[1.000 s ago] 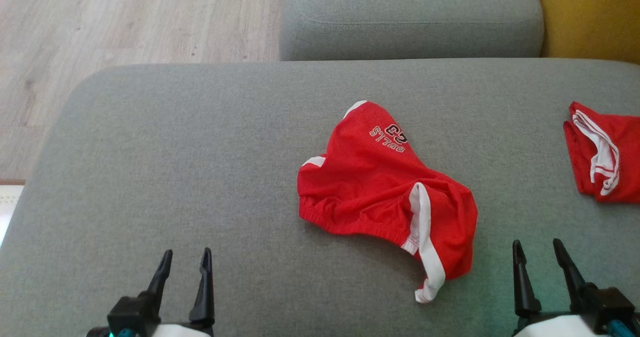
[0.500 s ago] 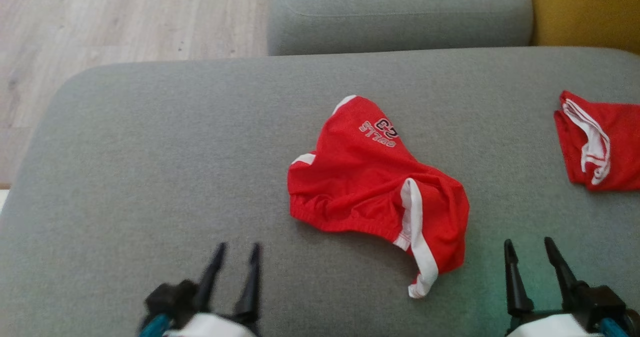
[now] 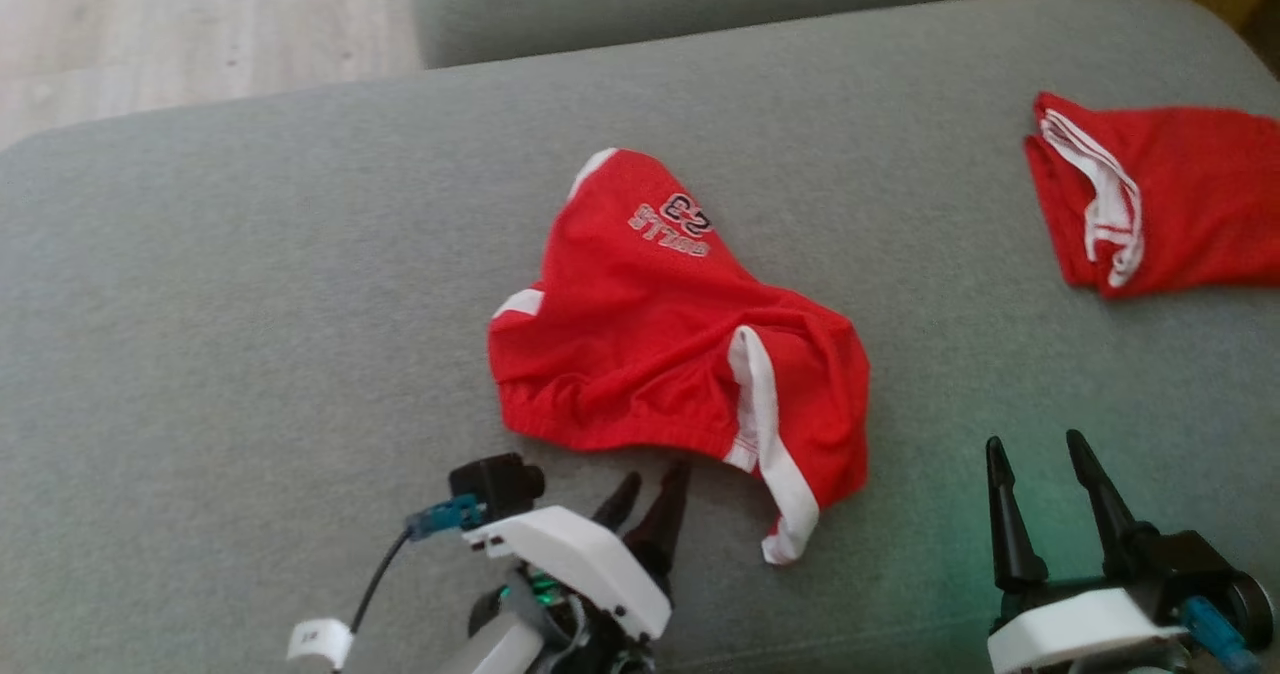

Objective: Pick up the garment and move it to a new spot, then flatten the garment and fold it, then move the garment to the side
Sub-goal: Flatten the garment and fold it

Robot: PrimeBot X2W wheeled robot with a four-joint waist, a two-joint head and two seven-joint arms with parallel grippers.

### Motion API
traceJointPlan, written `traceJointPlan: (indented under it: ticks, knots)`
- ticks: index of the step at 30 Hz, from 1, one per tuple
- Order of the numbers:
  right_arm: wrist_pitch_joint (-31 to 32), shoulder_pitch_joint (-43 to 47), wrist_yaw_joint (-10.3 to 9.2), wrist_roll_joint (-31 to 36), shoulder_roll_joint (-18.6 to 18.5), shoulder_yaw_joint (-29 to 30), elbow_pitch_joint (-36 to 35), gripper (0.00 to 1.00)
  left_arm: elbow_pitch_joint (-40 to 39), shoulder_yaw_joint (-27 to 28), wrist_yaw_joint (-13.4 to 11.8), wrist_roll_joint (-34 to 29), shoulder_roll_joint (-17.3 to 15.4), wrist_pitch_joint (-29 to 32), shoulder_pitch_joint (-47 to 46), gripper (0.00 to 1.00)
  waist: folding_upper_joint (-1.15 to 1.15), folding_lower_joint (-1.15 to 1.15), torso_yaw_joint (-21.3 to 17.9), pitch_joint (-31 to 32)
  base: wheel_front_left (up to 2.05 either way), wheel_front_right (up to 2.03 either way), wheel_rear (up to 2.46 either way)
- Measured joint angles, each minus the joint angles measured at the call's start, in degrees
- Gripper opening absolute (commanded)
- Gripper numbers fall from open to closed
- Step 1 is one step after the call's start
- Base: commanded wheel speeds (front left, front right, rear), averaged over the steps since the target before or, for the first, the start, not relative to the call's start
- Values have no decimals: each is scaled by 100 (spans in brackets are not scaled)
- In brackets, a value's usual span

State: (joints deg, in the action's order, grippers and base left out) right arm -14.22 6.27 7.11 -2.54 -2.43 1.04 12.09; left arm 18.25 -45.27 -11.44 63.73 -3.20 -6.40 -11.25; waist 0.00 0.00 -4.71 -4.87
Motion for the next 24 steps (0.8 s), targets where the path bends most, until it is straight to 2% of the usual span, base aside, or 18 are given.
traceJointPlan:
  ticks: [9,16,17,18,19,24]
  knots:
    - [0,-62,0,-49,-1,-32,-1,100,399,-595,-167,811,0,-300,-559,100,0,0,-277,-230,0,0,0]
    - [0,-233,0,-48,0,-45,-8,100,777,-876,-3,1247,0,-590,-1068,100,0,0,-414,-393,0,0,0]
    - [0,-232,0,-48,0,-42,-8,100,824,-960,31,1310,-5,-593,-1137,53,0,0,-422,-403,0,0,0]
    - [0,-232,0,-48,0,-36,-8,100,856,-1021,60,1357,2,-605,-1189,12,0,0,-422,-412,0,0,0]
    - [0,-232,0,-48,0,-25,-8,100,910,-1121,99,1399,7,-605,-1251,0,0,0,-417,-418,0,0,0]
    - [0,-226,0,-49,0,14,-5,100,1217,-1198,196,1399,4,-636,-1607,0,0,0,-323,-400,0,0,0]
